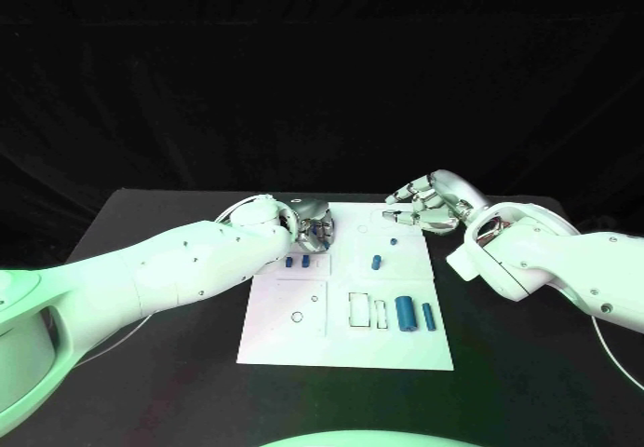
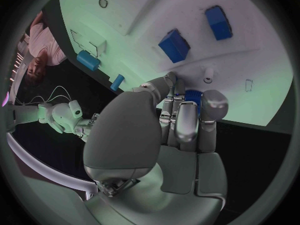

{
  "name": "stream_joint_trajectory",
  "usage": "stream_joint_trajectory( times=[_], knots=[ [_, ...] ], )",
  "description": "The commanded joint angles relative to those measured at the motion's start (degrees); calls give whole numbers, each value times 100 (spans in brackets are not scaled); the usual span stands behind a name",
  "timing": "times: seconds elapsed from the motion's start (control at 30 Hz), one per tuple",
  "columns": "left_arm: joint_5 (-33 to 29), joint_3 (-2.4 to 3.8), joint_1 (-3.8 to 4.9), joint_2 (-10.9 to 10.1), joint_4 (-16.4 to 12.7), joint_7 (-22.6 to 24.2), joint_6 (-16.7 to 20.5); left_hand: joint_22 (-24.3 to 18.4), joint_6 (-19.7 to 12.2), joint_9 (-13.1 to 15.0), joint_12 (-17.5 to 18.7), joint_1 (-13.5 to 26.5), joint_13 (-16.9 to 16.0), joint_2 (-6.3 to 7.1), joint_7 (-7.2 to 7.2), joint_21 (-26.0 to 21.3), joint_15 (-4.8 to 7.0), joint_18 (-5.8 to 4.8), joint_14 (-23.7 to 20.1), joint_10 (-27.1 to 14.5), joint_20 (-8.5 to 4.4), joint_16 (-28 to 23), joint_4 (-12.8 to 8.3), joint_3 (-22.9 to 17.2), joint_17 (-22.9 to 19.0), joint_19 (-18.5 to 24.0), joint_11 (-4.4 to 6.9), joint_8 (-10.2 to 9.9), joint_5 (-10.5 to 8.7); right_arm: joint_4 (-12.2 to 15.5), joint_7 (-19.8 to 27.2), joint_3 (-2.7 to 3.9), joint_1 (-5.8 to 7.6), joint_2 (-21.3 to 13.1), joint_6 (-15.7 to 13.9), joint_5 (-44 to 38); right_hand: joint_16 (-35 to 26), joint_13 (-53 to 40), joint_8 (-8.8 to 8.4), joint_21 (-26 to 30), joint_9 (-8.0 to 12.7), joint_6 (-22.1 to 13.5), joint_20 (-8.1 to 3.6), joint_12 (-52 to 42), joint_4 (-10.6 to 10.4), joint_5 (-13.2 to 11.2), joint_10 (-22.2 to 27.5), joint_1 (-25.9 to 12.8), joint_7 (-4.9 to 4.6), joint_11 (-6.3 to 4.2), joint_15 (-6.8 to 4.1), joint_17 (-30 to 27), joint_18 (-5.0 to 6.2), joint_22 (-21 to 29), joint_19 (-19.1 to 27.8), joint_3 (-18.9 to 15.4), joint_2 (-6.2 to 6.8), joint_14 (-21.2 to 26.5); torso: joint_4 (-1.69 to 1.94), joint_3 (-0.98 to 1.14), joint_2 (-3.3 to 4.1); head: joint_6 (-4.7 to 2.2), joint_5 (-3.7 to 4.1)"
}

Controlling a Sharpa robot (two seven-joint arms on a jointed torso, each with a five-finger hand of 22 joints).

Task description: Assemble the parts on the task board

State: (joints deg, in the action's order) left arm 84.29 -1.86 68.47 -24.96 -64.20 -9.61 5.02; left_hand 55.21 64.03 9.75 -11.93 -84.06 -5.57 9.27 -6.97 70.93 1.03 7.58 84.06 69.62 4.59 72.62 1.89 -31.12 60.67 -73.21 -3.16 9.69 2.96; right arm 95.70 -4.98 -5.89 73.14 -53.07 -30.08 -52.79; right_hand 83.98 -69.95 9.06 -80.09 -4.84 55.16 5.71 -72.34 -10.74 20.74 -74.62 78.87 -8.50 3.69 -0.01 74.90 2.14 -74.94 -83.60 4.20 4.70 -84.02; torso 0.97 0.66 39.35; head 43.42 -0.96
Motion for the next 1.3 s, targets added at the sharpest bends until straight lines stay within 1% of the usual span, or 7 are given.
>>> stream_joint_trajectory(
  times=[0.03, 0.2, 0.4, 0.6, 0.73, 0.9, 1.3],
  knots=[
    [-148, 23, -8, -36, -57, 106, 178, 17, 38, -15, 61, 36, 5, 16, -18, 46, 21, -73, 26, 40, -25, 30, -41, -11, -12, -30, -7, -42, 0, -2, 47, 0, -3, 6, 34, -61, -22, -4, -3, 20, -5, 44, -8, 12, 1, 21, 38, -20, -3, -6, -56, 496, 64, -786, 28, 19, -47, -349, 0, 0, -1, -17, 4],
    [-272, 62, -6, -175, -236, 116, 276, 16, 40, -25, 104, 85, 10, 34, -23, 50, 13, -72, 26, 46, -22, 35, -50, -13, -17, -23, -15, -68, -2, -8, 44, 0, -3, 0, 33, -62, -22, -4, -3, 20, -5, 44, -8, 12, 1, 21, 38, -20, -3, -6, -56, 496, 64, -786, 28, 19, -47, -349, 6, 0, -4, -32, 15],
    [-521, 201, 13, -463, -587, 112, 367, 7, 55, -31, 136, 131, 11, 52, -21, 48, 9, -68, 24, 63, -22, 37, -53, -8, -24, -10, -16, -84, -2, -16, 37, 0, -3, -22, 29, -62, -22, -4, -3, 20, -5, 44, -8, 12, 1, 21, 38, -20, -3, -6, -56, 496, 64, -786, 28, 19, -47, -349, 14, 1, -8, -36, 12],
    [-874, 274, 70, -769, -867, 113, 368, 25, 89, -35, 155, 153, 3, 77, -18, 61, 15, -69, 23, 113, -29, 43, -83, -7, -29, -11, -8, -94, -2, -13, 29, 0, -3, -41, 30, -38, -22, -4, -3, 20, -5, 44, -8, 12, 1, 21, 38, -20, -3, -6, -56, 496, 64, -786, 28, 19, -47, -349, 15, 5, -5, -40, -11],
    [-944, 288, 89, -912, -920, 28, 250, 29, 94, -38, 170, 178, 3, 83, -19, 64, 14, -70, 22, 118, -29, 43, -81, -3, -35, -9, -10, -104, -2, -15, 26, 0, -3, -46, 31, -29, -22, -4, -3, 20, -5, 44, -8, 12, 1, 21, 38, -20, -3, -6, -56, 496, 64, -786, 28, 19, -47, -349, 10, -2, -2, -37, -30],
    [-908, 291, 97, -1016, -872, -82, 35, 16, 98, -42, 187, 204, 3, 87, -19, 58, 12, -68, 20, 121, -30, 40, -76, 1, -44, 0, -11, -113, -3, -19, 24, 0, -3, -50, 33, -26, -22, -4, -3, 20, -5, 44, -8, 12, 1, 21, 38, -20, -3, -6, -56, 496, 64, -786, 28, 19, -47, -349, 8, -8, 4, -32, -15],
    [-696, 282, 84, -956, -685, -181, -286, -3, 103, -49, 216, 254, 3, 98, -15, 48, 10, -64, 17, 127, -28, 41, -63, 13, -52, 18, -12, -131, -3, -21, 31, 0, -5, -36, 34, -29, -22, -4, -3, 20, -5, 44, -8, 12, 1, 21, 38, -20, -3, -6, -56, 496, 64, -786, 28, 19, -47, -349, -4, -5, 3, -24, -38]
  ],
)
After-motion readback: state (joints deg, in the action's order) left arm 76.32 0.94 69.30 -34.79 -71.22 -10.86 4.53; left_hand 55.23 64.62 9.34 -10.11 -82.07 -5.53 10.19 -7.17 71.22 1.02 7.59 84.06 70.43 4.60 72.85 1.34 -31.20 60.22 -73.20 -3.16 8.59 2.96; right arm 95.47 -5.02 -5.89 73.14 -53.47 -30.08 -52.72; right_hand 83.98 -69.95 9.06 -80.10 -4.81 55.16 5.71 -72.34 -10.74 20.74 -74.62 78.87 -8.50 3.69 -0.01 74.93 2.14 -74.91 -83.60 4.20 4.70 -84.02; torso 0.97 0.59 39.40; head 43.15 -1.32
